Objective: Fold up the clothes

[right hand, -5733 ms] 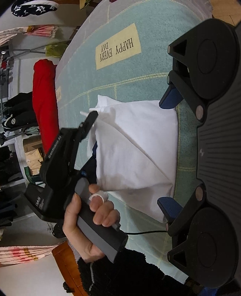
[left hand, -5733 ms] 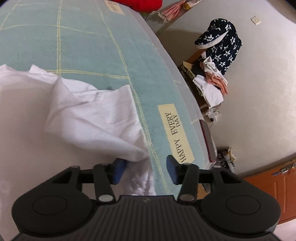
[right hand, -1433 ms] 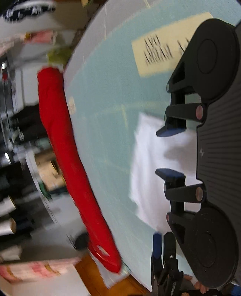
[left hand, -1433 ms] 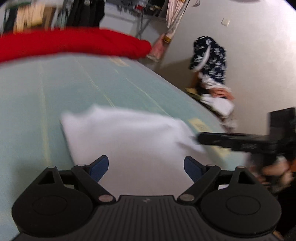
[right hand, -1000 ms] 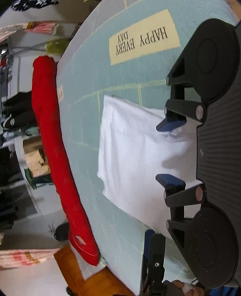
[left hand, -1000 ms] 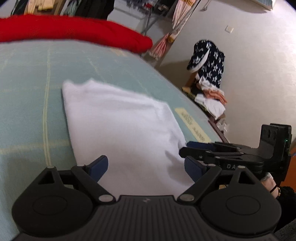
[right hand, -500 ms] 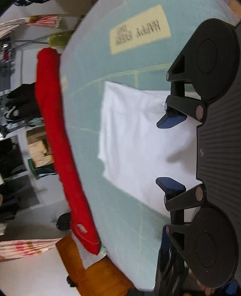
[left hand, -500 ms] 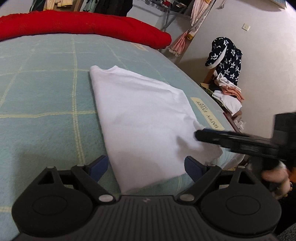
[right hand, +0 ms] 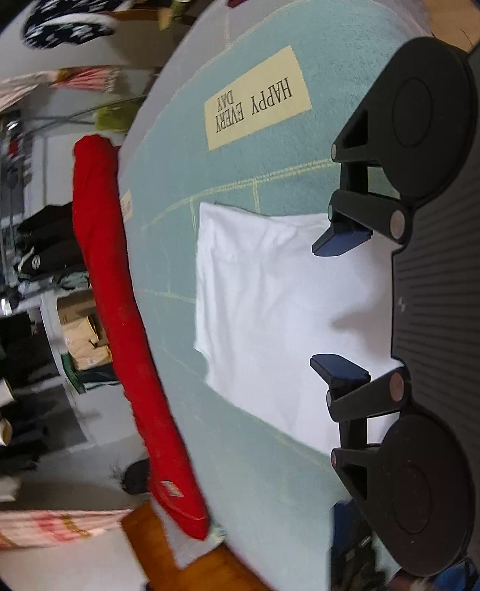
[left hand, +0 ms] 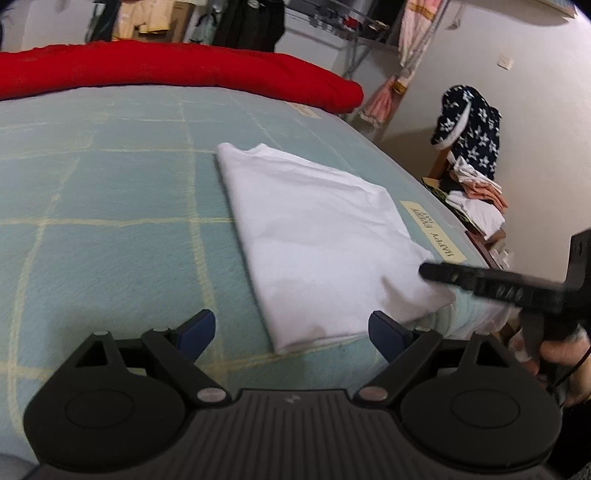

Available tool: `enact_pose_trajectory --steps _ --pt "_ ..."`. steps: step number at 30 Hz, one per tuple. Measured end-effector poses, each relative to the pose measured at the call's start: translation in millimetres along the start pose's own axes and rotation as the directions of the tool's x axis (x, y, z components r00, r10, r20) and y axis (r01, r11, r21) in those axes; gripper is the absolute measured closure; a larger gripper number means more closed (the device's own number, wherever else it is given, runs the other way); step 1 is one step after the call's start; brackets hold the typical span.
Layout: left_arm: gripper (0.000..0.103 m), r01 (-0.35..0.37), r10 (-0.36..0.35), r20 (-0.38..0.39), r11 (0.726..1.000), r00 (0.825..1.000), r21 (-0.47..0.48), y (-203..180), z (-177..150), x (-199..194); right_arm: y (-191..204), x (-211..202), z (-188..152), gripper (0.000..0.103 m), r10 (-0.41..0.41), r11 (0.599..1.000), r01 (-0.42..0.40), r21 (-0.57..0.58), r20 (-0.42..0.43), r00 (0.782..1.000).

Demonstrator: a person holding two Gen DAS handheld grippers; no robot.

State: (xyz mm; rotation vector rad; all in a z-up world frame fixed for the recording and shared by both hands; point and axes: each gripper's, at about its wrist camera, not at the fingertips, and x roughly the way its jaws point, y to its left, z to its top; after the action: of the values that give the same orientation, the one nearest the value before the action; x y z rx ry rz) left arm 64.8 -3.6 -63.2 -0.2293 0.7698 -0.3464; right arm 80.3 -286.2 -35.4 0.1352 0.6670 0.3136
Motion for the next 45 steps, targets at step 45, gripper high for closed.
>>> enact_pose_trajectory --steps 45 --pt "0.01 0.154 -0.154 0.002 0.987 0.988 0.039 -25.9 -8.2 25.1 27.7 2.0 -47.1 0.006 -0.154 0.981 0.155 -0.117 0.018 0.988"
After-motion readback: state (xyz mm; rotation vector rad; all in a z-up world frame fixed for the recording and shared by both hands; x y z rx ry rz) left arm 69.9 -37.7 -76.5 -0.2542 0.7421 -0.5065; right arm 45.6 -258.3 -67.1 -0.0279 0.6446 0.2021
